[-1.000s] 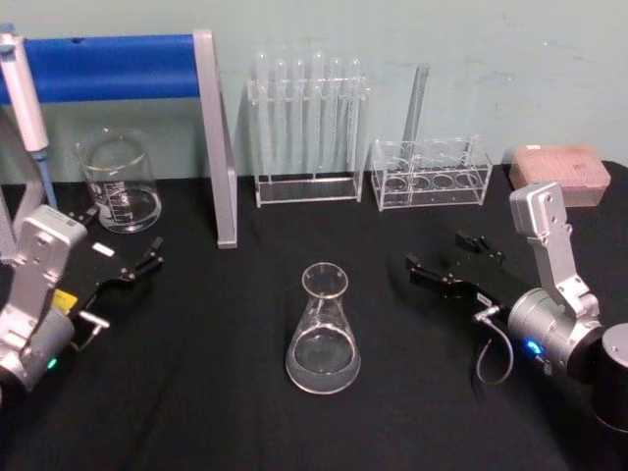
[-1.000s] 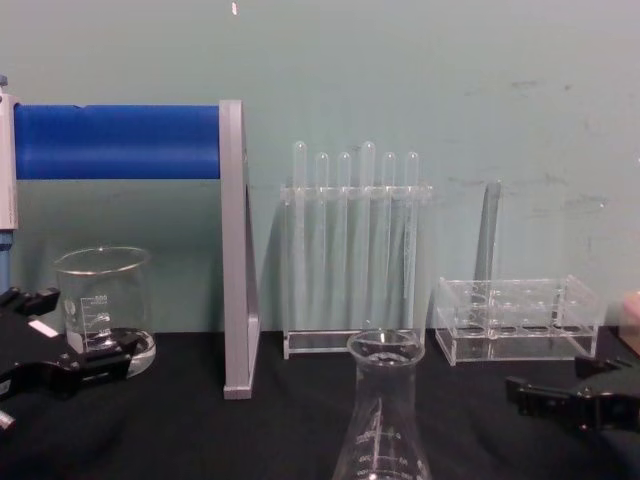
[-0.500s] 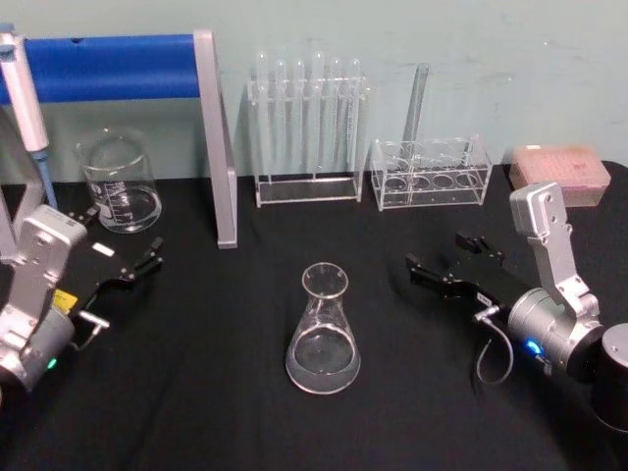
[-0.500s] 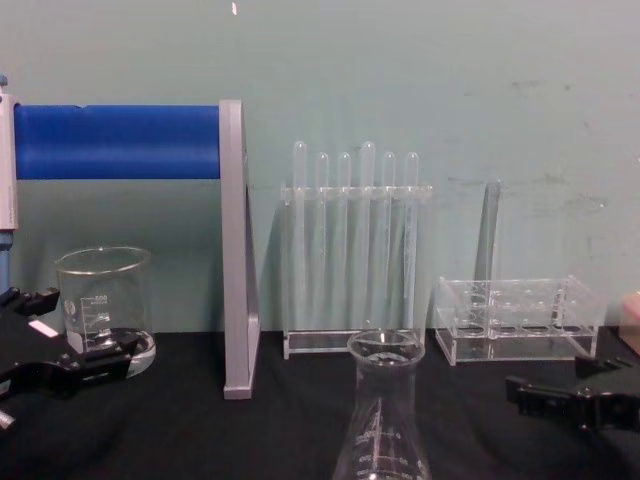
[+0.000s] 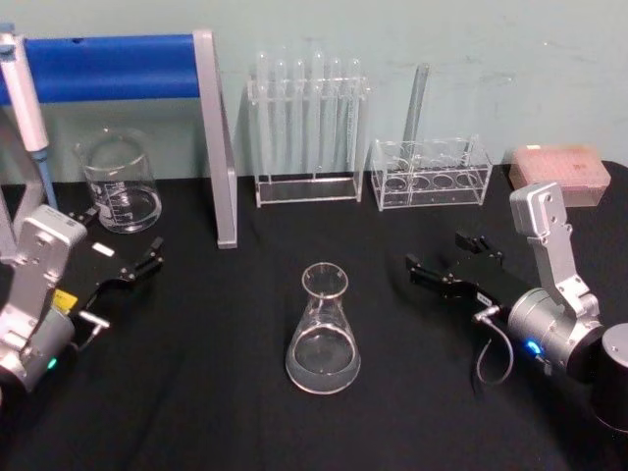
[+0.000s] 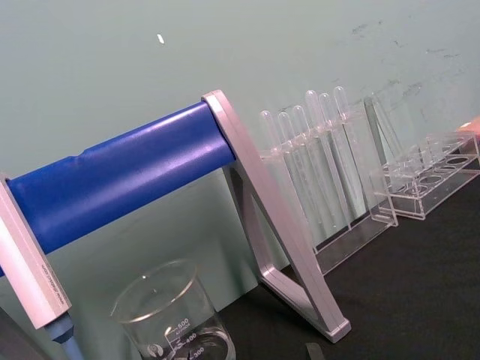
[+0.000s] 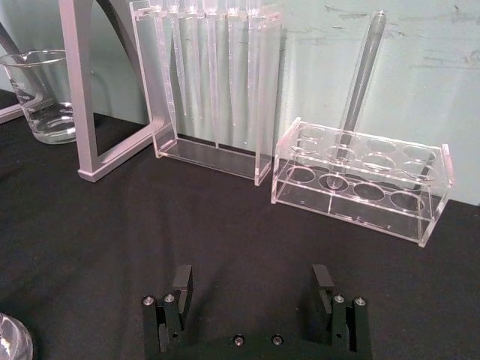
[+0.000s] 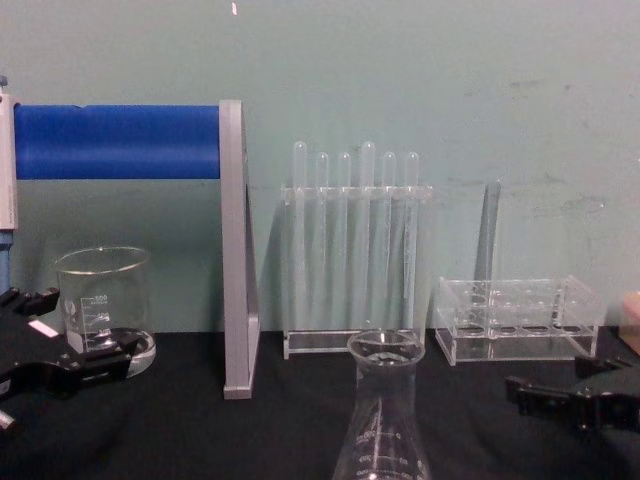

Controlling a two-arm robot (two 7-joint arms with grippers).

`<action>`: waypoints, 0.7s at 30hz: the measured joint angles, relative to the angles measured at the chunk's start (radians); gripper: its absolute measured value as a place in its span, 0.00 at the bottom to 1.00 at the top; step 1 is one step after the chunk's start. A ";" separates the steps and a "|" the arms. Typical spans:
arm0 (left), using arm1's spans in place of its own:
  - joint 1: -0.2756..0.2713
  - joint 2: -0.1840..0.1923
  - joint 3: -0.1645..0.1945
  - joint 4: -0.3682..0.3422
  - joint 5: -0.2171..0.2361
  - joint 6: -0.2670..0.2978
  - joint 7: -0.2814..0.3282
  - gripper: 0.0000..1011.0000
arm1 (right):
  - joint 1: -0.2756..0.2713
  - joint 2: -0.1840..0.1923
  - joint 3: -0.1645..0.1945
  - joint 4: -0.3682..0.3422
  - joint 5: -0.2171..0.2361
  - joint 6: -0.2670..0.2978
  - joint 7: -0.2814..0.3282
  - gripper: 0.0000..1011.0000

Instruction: Grasp the erlenmeyer flask with one hand, shake it three times, then place it back.

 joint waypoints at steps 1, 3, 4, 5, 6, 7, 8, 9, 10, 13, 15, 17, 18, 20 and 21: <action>0.000 0.000 0.000 0.000 0.000 0.000 0.000 0.99 | 0.000 0.000 0.000 0.000 0.000 0.000 0.000 0.99; 0.000 0.000 0.000 0.000 0.000 0.000 0.000 0.99 | 0.000 0.000 0.000 0.000 0.000 0.000 0.000 0.99; 0.000 0.000 0.000 0.000 0.000 0.000 0.000 0.99 | 0.000 0.000 0.000 0.000 0.000 0.000 0.000 0.99; 0.000 0.000 0.000 0.000 0.000 0.000 0.000 0.99 | 0.000 0.000 0.000 0.000 0.000 0.000 0.000 0.99; 0.000 0.000 0.000 0.000 0.000 0.000 0.000 0.99 | 0.000 0.000 0.000 0.000 0.000 0.000 0.000 0.99; 0.000 0.000 0.000 0.000 0.000 0.000 0.000 0.99 | 0.000 0.000 0.000 0.000 0.000 0.000 0.000 0.99; 0.000 0.000 0.000 0.000 0.000 0.000 0.000 0.99 | 0.000 0.000 0.000 0.000 0.000 0.000 0.000 0.99; 0.000 0.000 0.000 0.000 0.000 0.000 0.000 0.99 | 0.000 0.000 0.000 0.000 0.000 0.000 0.000 0.99; 0.000 0.000 0.000 0.000 0.000 0.000 0.000 0.99 | 0.000 0.000 0.000 0.000 0.000 0.000 0.000 0.99; 0.000 0.000 0.000 0.000 0.000 0.000 0.000 0.99 | 0.000 0.000 0.000 0.000 0.000 0.000 0.000 0.99; 0.000 0.000 0.000 0.000 0.000 0.000 0.000 0.99 | 0.000 0.000 0.000 0.000 0.000 0.000 0.000 0.99; 0.000 0.000 0.000 0.000 0.000 0.000 0.000 0.99 | 0.000 0.000 0.000 0.000 0.000 0.000 0.000 0.99; 0.000 0.000 0.000 0.000 0.000 0.000 0.000 0.99 | 0.000 0.000 0.000 0.000 0.000 0.000 0.000 0.99; 0.000 0.000 0.000 0.000 0.000 0.000 0.000 0.99 | 0.000 0.000 0.000 0.000 0.000 0.000 0.000 0.99; 0.000 0.000 0.000 0.000 0.000 0.000 0.000 0.99 | 0.000 0.000 0.000 0.000 0.000 0.000 0.000 0.99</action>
